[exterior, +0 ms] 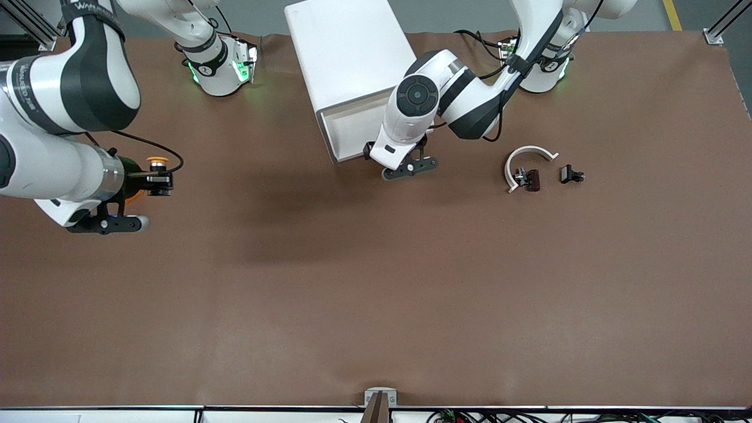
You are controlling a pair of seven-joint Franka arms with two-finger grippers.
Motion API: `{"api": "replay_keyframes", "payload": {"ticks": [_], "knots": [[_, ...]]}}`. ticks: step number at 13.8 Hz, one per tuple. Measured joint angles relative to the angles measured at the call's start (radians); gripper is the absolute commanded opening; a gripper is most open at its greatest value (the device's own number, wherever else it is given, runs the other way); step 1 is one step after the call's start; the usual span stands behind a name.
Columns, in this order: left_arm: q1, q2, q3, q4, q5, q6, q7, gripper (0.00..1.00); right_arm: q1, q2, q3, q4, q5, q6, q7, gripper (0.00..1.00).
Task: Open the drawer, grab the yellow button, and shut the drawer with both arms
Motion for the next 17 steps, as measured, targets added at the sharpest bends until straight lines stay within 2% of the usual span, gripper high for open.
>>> {"api": "replay_keyframes", "payload": {"ticks": [3, 6, 9, 13, 17], "knots": [[0.001, -0.002, -0.030, -0.012, 0.000, 0.000, -0.039, 1.00, -0.024, -0.057, 0.000, -0.190, -0.037, 0.198, -0.037, 0.10], [0.007, -0.014, -0.049, -0.032, -0.055, -0.002, -0.049, 1.00, -0.044, -0.138, 0.001, -0.414, -0.057, 0.411, -0.046, 0.10], [0.009, -0.022, -0.070, -0.053, -0.087, -0.002, -0.049, 1.00, -0.109, -0.163, 0.000, -0.586, -0.059, 0.620, -0.111, 0.12], [0.009, -0.023, -0.092, -0.066, -0.123, -0.021, -0.049, 1.00, -0.196, -0.149, 0.000, -0.703, -0.060, 0.784, -0.141, 0.12], [0.010, -0.026, -0.107, -0.065, -0.160, -0.072, -0.050, 1.00, -0.254, -0.046, 0.001, -0.728, -0.060, 0.910, -0.155, 0.14]]}}
